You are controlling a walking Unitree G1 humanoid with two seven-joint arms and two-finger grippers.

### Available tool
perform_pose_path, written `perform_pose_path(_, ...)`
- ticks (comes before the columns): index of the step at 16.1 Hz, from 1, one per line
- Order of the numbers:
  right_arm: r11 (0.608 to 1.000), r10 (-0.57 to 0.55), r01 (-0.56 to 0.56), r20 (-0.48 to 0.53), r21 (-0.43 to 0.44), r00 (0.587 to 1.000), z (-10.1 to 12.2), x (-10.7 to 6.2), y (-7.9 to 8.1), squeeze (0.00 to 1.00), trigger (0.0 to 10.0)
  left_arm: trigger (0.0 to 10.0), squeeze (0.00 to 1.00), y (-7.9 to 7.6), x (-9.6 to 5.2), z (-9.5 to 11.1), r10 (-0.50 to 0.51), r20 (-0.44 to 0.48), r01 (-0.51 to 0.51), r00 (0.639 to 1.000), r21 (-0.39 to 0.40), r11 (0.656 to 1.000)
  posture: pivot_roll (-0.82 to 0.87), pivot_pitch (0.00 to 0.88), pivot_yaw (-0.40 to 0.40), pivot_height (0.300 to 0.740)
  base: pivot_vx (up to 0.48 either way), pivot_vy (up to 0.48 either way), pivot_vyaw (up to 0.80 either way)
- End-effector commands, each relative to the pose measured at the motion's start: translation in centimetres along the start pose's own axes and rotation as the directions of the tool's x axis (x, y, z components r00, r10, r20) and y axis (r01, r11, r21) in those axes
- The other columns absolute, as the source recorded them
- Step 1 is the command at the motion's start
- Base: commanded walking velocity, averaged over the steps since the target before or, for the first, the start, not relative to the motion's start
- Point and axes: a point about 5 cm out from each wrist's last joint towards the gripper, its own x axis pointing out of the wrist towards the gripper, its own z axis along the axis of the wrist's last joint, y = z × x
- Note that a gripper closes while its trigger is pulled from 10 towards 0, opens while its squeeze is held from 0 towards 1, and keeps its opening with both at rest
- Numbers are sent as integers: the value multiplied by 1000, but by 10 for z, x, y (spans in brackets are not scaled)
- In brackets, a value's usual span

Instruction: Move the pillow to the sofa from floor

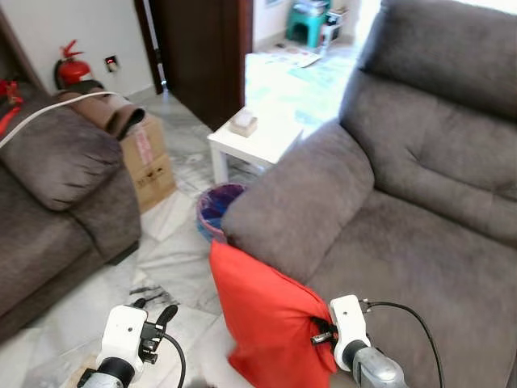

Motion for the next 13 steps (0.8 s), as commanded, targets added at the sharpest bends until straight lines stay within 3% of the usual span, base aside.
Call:
perform_pose_path(1, 1000, -25, 23, 94, 20, 995, 21, 3, -6, 0, 10000, 10000, 0, 4, -2, -1, 9, -13, -9, 1000, 1, 1000, 239, 103, -18, 740, 0, 0, 0)
perform_pose_path(6, 1000, 9, -11, 120, 13, 993, 28, 4, -8, 0, 10000, 10000, 0, 3, 0, 0, -19, -12, 19, 1000, 0, 1000, 239, 99, -12, 740, 0, 0, 0)
perform_pose_path(8, 994, 106, -109, 129, 14, 986, 29, 4, 0, 0, 10000, 10000, 0, -4, -4, -3, -151, -58, 149, 987, -25, 988, 241, 99, -10, 740, 0, 0, 0)
perform_pose_path(9, 960, 274, -267, 82, -88, 958, 25, 3, 13, 0, 10000, 10000, 0, -11, -12, -6, -335, -122, 333, 934, -41, 942, 248, 98, -7, 740, 0, 0, 0)
perform_pose_path(11, 888, 426, -418, 2, -194, 905, 21, -1, 16, 0, 10000, 10000, 0, 1, -18, -4, -414, -178, 426, 893, 33, 904, 252, 93, -2, 740, 0, 0, 0)
perform_pose_path(13, 842, 483, -481, -59, -245, 874, 23, -6, 7, 0, 10000, 10000, 0, 15, -20, 1, -453, -218, 473, 865, 47, 880, 250, 87, 1, 740, 0, 0, 0)
